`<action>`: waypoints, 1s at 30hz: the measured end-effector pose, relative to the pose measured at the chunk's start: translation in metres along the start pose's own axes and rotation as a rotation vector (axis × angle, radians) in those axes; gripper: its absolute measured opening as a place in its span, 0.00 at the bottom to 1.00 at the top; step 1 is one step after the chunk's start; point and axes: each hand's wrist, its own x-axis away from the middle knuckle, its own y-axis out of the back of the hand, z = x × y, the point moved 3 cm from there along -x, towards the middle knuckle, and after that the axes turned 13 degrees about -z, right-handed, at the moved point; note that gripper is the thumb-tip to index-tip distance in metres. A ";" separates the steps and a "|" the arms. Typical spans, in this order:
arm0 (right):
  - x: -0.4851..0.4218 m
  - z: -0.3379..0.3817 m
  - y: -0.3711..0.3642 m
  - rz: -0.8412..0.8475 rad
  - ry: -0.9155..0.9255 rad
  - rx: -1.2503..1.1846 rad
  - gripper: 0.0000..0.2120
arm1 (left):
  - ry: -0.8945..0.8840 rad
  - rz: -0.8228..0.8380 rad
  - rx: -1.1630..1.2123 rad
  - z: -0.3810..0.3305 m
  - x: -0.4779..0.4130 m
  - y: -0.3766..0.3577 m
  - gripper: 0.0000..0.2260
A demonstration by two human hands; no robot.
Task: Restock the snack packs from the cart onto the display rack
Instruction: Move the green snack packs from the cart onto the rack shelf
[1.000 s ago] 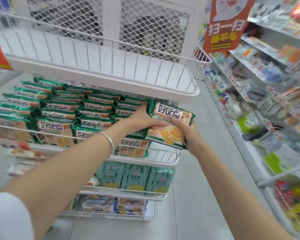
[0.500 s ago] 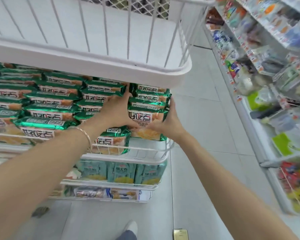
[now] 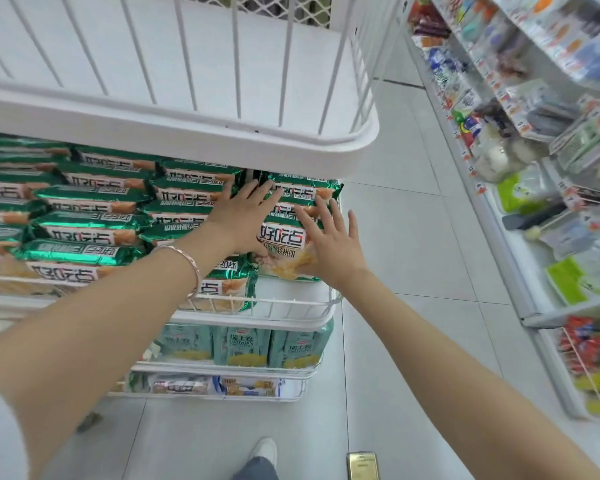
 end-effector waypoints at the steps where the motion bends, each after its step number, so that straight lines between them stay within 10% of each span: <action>1: -0.002 -0.001 -0.001 0.010 -0.017 -0.007 0.56 | 0.015 0.006 0.005 0.001 -0.002 -0.001 0.58; 11: -0.007 0.037 0.037 0.052 -0.106 -0.242 0.34 | 0.163 -0.058 0.249 0.044 0.065 0.029 0.36; 30: 0.054 0.424 0.057 0.094 0.452 -0.223 0.31 | 0.749 0.001 0.256 0.226 0.479 -0.001 0.31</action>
